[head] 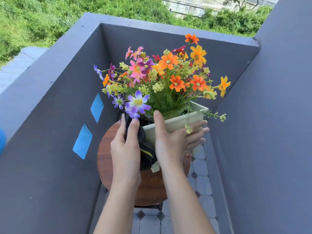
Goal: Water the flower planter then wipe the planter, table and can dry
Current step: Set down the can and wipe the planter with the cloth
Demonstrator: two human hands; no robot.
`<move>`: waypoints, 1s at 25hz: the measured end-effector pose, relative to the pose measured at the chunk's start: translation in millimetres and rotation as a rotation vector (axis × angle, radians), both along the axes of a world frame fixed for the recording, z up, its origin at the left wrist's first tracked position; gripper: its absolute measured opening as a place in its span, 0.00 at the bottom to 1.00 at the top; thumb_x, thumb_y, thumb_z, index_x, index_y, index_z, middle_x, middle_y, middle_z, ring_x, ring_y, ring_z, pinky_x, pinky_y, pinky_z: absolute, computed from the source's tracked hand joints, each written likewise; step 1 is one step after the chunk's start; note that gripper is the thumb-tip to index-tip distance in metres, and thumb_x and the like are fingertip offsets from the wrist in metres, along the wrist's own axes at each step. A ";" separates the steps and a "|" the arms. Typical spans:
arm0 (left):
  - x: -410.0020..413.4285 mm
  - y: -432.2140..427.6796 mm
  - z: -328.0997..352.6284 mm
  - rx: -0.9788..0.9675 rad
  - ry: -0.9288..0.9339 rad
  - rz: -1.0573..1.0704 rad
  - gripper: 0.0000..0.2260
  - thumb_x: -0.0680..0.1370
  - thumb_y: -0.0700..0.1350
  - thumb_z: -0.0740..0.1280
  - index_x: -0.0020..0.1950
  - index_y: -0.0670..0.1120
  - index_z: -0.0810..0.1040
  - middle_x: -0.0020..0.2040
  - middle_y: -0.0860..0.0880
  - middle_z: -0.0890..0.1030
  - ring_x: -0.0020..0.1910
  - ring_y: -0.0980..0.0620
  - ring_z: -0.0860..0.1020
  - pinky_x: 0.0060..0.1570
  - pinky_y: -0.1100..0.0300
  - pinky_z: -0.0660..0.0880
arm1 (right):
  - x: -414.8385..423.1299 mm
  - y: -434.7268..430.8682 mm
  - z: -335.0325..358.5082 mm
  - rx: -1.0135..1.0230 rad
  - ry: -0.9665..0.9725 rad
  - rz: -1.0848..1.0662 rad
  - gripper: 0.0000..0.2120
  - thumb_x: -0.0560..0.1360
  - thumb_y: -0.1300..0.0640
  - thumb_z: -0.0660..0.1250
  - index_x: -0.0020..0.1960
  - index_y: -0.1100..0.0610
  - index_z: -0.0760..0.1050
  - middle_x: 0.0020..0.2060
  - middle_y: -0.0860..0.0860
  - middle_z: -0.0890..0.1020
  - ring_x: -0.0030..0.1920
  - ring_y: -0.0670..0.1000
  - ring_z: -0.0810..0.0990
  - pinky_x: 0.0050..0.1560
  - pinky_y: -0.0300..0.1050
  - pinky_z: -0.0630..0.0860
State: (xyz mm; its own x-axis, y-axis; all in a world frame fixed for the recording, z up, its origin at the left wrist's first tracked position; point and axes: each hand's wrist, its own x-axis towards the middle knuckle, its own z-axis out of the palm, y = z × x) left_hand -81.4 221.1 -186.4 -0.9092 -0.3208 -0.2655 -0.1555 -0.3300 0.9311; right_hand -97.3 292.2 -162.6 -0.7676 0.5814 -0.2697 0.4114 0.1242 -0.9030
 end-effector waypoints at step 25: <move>15.1 32.9 -23.4 -0.797 0.394 0.030 0.21 0.80 0.58 0.49 0.74 0.61 0.55 0.55 0.55 0.78 0.54 0.56 0.66 0.56 0.59 0.66 | -30.8 46.9 10.5 -0.510 -0.177 0.173 0.09 0.70 0.60 0.58 0.47 0.53 0.58 0.24 0.52 0.67 0.16 0.50 0.68 0.21 0.38 0.71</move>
State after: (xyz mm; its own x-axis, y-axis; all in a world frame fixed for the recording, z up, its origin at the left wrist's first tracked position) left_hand -66.3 254.0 -209.7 -0.8755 -0.3020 0.3773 0.2229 0.4404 0.8697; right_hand -128.1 339.1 -152.1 -0.7573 0.2138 -0.6170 0.5746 -0.2309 -0.7852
